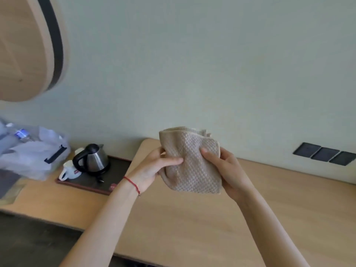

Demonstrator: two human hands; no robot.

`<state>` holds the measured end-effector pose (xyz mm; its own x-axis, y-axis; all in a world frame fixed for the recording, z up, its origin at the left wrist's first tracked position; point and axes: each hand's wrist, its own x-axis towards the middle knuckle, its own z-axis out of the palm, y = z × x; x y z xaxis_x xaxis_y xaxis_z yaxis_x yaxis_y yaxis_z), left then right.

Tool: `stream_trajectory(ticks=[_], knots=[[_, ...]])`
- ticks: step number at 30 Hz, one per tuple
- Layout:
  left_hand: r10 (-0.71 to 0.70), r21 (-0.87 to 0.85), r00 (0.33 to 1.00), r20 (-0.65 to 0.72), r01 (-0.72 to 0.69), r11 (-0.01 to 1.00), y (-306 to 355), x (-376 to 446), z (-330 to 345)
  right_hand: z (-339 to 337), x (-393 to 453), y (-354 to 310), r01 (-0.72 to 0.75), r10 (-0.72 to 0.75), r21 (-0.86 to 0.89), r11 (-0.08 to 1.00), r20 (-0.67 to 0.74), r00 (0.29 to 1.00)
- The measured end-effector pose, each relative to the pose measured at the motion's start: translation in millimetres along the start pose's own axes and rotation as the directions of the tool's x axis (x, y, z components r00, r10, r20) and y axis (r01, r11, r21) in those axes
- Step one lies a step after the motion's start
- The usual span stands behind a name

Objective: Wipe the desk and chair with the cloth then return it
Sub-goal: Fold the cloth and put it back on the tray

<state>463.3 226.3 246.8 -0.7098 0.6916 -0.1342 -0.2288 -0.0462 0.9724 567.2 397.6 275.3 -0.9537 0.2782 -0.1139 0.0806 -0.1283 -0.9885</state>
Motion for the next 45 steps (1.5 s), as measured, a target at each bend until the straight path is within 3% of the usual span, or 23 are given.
stream_trajectory(ticks=[3,6,10,12,14,17,21,23,25,28,30,32,35,37,40,42,45], knots=[[0.045,-0.036,0.994,-0.102,-0.049,0.998,3.3,16.8,-34.8,16.0,39.4,-5.1,0.215,-0.223,-0.199,0.956,-0.017,0.975],[0.039,-0.099,0.992,-0.124,-0.051,0.994,-1.8,34.6,-75.6,38.2,78.1,-4.8,0.363,-0.413,-0.456,0.812,-0.010,0.911],[-0.019,-0.290,0.999,-0.029,0.010,0.957,-16.7,60.7,-137.3,76.7,130.5,10.2,0.443,-0.594,-0.684,0.579,0.018,0.804],[-0.013,-0.304,0.999,-0.042,-0.001,0.953,-26.7,78.4,-171.1,96.1,161.5,26.3,0.413,-0.616,-0.712,0.569,-0.035,0.787],[0.008,-0.202,0.993,-0.118,-0.032,0.979,-35.9,95.8,-205.5,117.5,191.4,47.8,0.333,-0.572,-0.666,0.668,-0.173,0.802],[0.165,0.138,0.968,-0.190,-0.140,0.980,-38.9,118.4,-260.1,154.5,231.0,83.9,0.171,-0.426,-0.545,0.821,-0.384,0.819],[0.383,0.626,0.912,-0.146,-0.215,0.750,-43.3,144.3,-325.0,200.3,267.8,130.2,-0.078,-0.139,-0.390,0.918,-0.497,0.856],[0.332,0.630,0.930,-0.161,-0.162,0.759,-50.5,161.2,-355.6,219.0,281.9,149.7,-0.164,0.081,-0.177,0.971,-0.400,0.913],[0.212,0.529,0.965,-0.153,-0.102,0.843,-62.4,173.9,-380.2,230.8,294.9,171.5,-0.187,0.166,-0.069,0.980,-0.238,0.957],[0.098,0.439,0.995,0.013,-0.094,0.894,-91.1,191.2,-418.4,244.3,319.9,204.9,-0.190,0.133,-0.302,0.934,-0.199,0.971],[0.007,0.558,0.994,0.109,-0.067,0.827,-116.3,202.2,-443.8,250.1,341.1,233.2,-0.232,0.151,-0.435,0.870,-0.213,0.965],[-0.105,0.710,0.988,0.111,-0.005,0.704,-149.9,212.4,-463.2,256.3,363.0,270.9,-0.283,0.230,-0.580,0.763,-0.166,0.959],[-0.278,0.909,0.959,0.061,0.062,0.412,-209.8,227.7,-482.5,271.8,387.5,339.4,-0.361,0.392,-0.708,0.606,-0.129,0.911],[-0.365,0.961,0.931,0.022,0.081,0.263,-249.4,237.0,-492.6,282.2,395.7,383.4,-0.402,0.446,-0.727,0.556,-0.147,0.883],[-0.433,0.965,0.900,-0.053,0.158,0.210,-306.5,250.8,-504.1,286.4,398.5,441.0,-0.297,0.289,-0.834,0.465,-0.174,0.941],[-0.434,0.962,0.896,-0.095,0.194,0.190,-338.4,268.5,-509.7,277.5,413.7,481.7,-0.325,0.210,-0.808,0.491,-0.253,0.944],[-0.413,0.978,0.900,-0.141,0.191,0.081,-368.7,292.0,-511.0,269.7,434.9,515.2,-0.300,0.086,-0.845,0.444,-0.293,0.952]])
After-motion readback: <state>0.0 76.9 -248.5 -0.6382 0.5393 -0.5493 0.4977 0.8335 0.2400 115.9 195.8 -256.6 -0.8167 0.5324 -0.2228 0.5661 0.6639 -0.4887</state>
